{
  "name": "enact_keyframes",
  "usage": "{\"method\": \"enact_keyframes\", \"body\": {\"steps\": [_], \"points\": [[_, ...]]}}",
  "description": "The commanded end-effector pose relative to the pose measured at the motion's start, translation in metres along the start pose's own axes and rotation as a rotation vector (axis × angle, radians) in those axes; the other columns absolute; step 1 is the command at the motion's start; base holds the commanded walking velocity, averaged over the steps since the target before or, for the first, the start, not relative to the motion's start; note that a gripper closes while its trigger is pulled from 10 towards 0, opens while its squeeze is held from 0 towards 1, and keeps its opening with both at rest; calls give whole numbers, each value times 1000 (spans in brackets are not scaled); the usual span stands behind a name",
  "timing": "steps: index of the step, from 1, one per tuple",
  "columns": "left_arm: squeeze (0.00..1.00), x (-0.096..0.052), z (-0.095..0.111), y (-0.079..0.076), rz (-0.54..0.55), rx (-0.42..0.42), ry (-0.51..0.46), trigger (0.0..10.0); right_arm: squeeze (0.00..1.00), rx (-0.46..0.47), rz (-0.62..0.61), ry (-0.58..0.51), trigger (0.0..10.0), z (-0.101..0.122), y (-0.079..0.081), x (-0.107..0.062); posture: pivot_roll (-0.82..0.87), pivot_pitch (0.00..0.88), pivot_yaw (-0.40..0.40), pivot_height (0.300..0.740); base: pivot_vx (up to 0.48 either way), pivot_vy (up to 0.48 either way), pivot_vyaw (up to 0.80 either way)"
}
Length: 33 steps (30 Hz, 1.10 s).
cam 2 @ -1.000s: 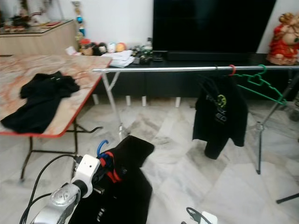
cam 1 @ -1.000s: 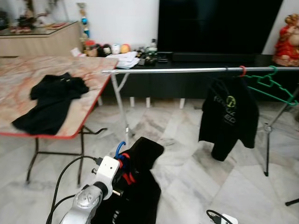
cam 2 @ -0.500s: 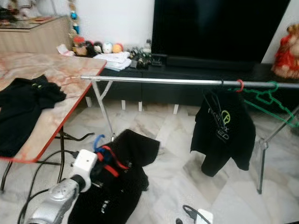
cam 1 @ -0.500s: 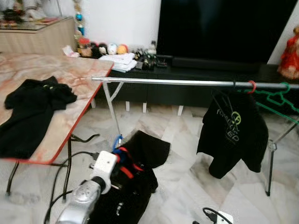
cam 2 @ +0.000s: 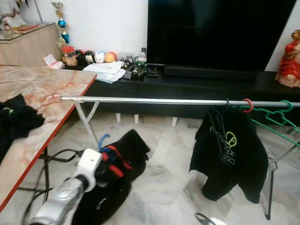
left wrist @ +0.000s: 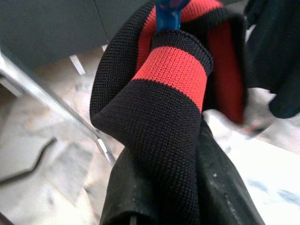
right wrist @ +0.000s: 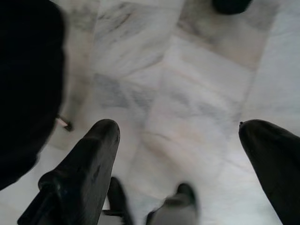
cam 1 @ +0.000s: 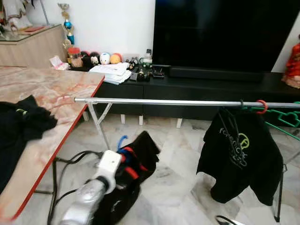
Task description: Hang hanger
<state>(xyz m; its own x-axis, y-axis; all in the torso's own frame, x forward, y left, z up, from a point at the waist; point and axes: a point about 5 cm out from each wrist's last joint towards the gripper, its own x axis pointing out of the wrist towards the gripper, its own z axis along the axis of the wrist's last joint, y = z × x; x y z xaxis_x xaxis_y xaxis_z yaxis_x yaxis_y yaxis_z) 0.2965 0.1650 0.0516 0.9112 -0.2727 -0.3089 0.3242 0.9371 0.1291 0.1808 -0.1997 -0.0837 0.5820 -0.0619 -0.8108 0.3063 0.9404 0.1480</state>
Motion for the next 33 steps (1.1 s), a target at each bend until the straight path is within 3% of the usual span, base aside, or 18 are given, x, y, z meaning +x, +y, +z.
{"method": "enact_keyframes", "body": {"steps": [1, 5, 11, 21, 27, 33], "points": [[0, 7, 17, -9, -36, 15, -60, 10000, 0, -13, -37, 18, 10000, -3, -14, -2, 13, 0, 11, 740, 326, 0, 0], [0, 7, 16, -9, -34, 9, -59, 10000, 0, -17, -26, -7, 10000, 14, -5, 2, 22, 3, 7, 740, 82, 0, 0], [0, 5, 14, -9, -49, 34, -53, 10000, 0, -12, -26, -19, 10000, 22, -2, 3, 24, 5, 7, 740, 0, -68, 0], [0, 7, 15, -12, -62, 35, -47, 10000, 0, -15, -28, -7, 10000, 17, -4, 2, 25, 7, 5, 740, 0, -435, 0], [0, 6, 13, -18, -128, 28, -38, 10000, 0, -22, -25, 4, 10000, 13, -5, 2, 27, 11, 4, 740, 0, 0, 0], [0, 5, 13, -19, -112, 39, -35, 10000, 0, -19, -29, 10, 10000, 9, -7, 1, 26, 11, 4, 740, 0, 0, 0]]}}
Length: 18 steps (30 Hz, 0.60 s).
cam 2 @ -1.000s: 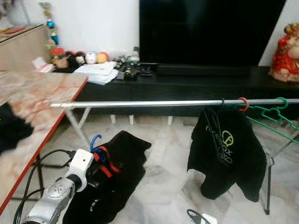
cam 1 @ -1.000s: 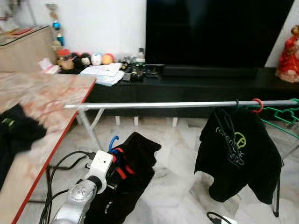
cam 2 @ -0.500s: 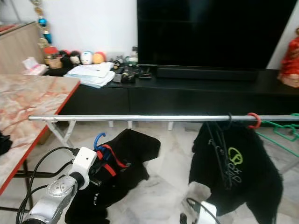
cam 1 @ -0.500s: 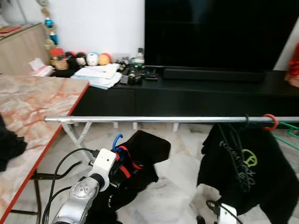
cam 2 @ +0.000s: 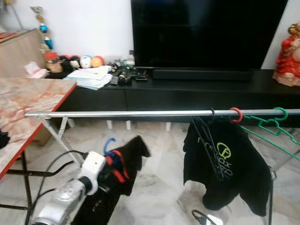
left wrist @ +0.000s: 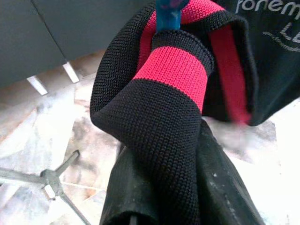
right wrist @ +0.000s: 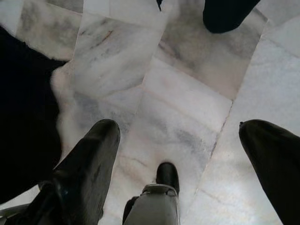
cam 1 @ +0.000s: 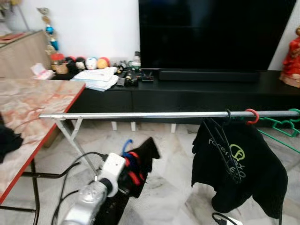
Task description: Hang hanger
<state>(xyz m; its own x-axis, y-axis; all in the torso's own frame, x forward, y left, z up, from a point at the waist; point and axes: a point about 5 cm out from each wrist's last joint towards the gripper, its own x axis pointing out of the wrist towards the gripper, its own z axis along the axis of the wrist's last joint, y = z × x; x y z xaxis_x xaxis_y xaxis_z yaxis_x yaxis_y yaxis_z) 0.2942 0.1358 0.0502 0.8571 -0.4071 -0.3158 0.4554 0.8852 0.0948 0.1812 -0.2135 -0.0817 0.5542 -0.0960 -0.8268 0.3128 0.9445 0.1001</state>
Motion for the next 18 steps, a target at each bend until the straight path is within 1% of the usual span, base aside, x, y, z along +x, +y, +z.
{"method": "enact_keyframes", "body": {"steps": [1, 3, 6, 9, 10, 11, 13, 16, 18], "points": [[0, -2, 8, 9, 33, 29, -23, 10000, 0, 4, 13, -9, 10000, 3, 6, 1, 26, 11, 4, 740, 0, 0, 0], [0, -2, 9, 10, 43, 34, -27, 10000, 0, 4, 14, -12, 10000, 4, 7, 1, 26, 11, 4, 740, 0, -163, 0], [0, -2, 9, 11, 50, 32, -28, 10000, 0, 5, 16, -13, 10000, 4, 7, 1, 26, 10, 4, 740, 0, -458, 0], [0, -1, 7, 11, 38, 32, -8, 10000, 0, 4, 18, -11, 10000, 3, 7, 1, 28, 11, 3, 740, 0, 0, 0], [0, -2, 7, 8, 7, 44, -8, 10000, 0, 4, 14, 0, 10000, -3, 5, 0, 28, 11, 3, 740, 0, 0, 0], [0, -2, 7, 8, 7, 44, -8, 10000, 0, 4, 14, 0, 10000, -3, 5, 0, 28, 11, 3, 740, 0, 0, 0], [0, -3, 7, 3, -43, 27, -31, 10000, 0, 7, 8, 12, 10000, -11, 1, -1, 27, 13, 3, 740, 0, 0, 0], [0, -4, 10, 4, -36, 18, -53, 10000, 0, 11, 5, 17, 10000, -14, 0, -2, 28, 13, 3, 740, 0, 0, 0], [0, -4, 11, 5, -33, 19, -54, 10000, 0, 8, 1, 21, 10000, -12, -1, -2, 30, 12, 2, 740, 0, 0, 0]]}}
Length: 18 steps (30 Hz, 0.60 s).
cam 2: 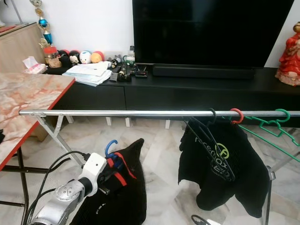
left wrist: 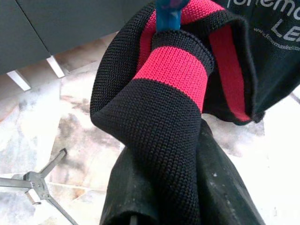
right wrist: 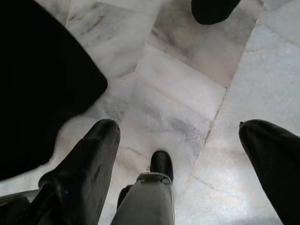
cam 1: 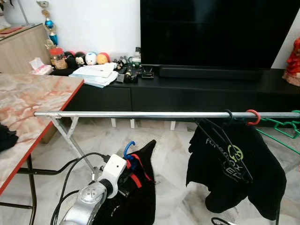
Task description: Hang hanger
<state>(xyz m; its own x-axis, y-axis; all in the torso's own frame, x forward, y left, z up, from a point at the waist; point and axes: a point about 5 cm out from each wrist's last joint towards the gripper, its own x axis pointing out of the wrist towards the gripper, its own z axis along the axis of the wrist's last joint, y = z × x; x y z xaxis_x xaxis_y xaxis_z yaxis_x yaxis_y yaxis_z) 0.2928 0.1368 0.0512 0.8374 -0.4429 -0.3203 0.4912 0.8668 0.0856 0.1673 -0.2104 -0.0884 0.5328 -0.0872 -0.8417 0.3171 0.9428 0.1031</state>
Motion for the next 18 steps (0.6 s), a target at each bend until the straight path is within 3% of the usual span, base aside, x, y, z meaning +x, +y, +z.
{"method": "enact_keyframes", "body": {"steps": [1, 11, 15, 18], "points": [[0, -2, 11, 6, 15, 9, -54, 10000, 0, -1, -1, -5, 10000, 5, 1, 1, 30, 12, 2, 740, 0, 0, -800], [0, -3, 14, 9, 23, -42, -73, 10000, 0, -9, 5, 2, 10000, 3, 2, 1, 29, 13, 1, 740, 0, 0, -800], [0, -3, 15, 10, 29, -27, -80, 10000, 0, -10, 10, -3, 10000, 5, 4, 1, 28, 12, 2, 740, 0, 433, -788], [0, -3, 15, 9, 15, -10, -80, 10000, 0, -13, 11, -2, 10000, 4, 4, 1, 30, 11, 2, 740, 0, 0, -788]]}}
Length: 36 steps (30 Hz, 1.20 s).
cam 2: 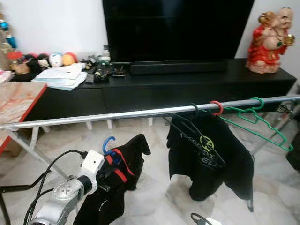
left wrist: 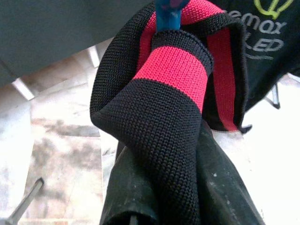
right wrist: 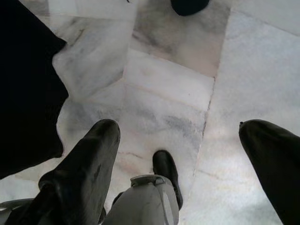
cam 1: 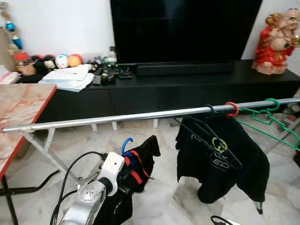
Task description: Hang hanger
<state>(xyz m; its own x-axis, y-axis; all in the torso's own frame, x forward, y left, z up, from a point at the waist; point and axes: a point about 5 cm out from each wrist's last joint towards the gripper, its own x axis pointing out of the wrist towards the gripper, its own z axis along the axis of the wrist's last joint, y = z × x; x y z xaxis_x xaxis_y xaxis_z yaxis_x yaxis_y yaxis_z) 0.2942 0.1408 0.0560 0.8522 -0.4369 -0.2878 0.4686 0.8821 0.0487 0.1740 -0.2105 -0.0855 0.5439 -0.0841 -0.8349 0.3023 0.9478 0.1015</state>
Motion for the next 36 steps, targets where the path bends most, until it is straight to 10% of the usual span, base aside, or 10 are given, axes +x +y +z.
{"method": "enact_keyframes", "body": {"steps": [1, 36], "points": [[0, 0, 11, 4, -2, 27, -45, 10000, 0, 0, 5, 10, 10000, -2, 2, 0, 30, 11, 2, 740, 0, 0, -788], [0, -3, 22, 2, -51, 31, -105, 10000, 0, 0, 7, 1, 10000, -4, 4, 0, 36, 8, 14, 740, 0, 56, -560]]}}
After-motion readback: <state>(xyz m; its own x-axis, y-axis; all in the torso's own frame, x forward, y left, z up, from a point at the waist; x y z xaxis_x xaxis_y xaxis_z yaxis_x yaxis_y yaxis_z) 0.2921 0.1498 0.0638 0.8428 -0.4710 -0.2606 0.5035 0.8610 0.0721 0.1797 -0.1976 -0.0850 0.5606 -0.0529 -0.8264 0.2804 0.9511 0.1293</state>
